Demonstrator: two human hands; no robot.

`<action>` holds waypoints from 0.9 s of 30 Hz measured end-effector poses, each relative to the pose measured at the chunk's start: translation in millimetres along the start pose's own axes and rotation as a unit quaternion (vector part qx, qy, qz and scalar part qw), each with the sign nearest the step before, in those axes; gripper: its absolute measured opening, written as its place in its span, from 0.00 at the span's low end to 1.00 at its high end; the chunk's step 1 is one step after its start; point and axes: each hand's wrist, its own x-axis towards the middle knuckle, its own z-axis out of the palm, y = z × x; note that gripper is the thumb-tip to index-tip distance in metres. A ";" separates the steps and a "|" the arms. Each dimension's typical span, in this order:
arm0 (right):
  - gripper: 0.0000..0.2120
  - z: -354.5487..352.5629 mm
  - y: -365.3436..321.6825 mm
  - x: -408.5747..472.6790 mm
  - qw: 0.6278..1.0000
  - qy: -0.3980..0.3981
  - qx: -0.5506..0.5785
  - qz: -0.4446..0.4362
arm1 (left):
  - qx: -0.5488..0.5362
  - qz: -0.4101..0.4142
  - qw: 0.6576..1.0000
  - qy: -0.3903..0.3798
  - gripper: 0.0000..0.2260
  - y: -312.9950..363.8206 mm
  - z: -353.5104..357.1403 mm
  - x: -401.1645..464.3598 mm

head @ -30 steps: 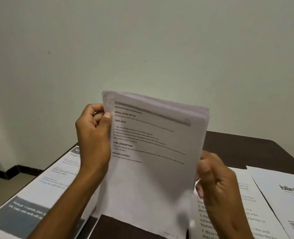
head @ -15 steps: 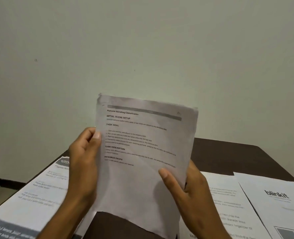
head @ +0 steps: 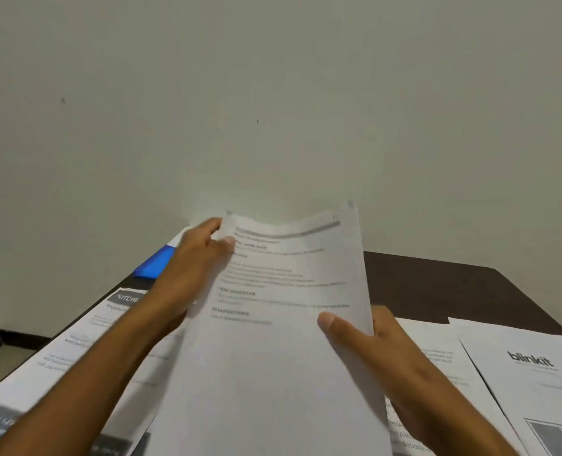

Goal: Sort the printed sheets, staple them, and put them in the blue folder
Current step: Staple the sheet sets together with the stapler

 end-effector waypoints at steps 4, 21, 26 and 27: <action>0.17 5.5 22.6 -0.5 0.999 0.015 -0.013 0.034 | 0.043 -0.065 0.995 -0.056 0.14 -33.5 10.2 9.0; 0.14 -15.1 17.6 19.6 0.957 0.170 -0.214 -0.099 | -0.047 -0.141 0.980 -0.129 0.11 -99.3 8.9 20.8; 0.20 -12.8 -3.6 65.8 0.980 0.100 -0.123 -0.121 | -0.051 -0.121 0.982 -0.139 0.11 -107.7 8.7 22.6; 0.20 -6.4 -8.8 74.2 0.983 0.080 -0.108 -0.125 | -0.049 -0.118 0.982 -0.142 0.11 -108.6 9.1 22.1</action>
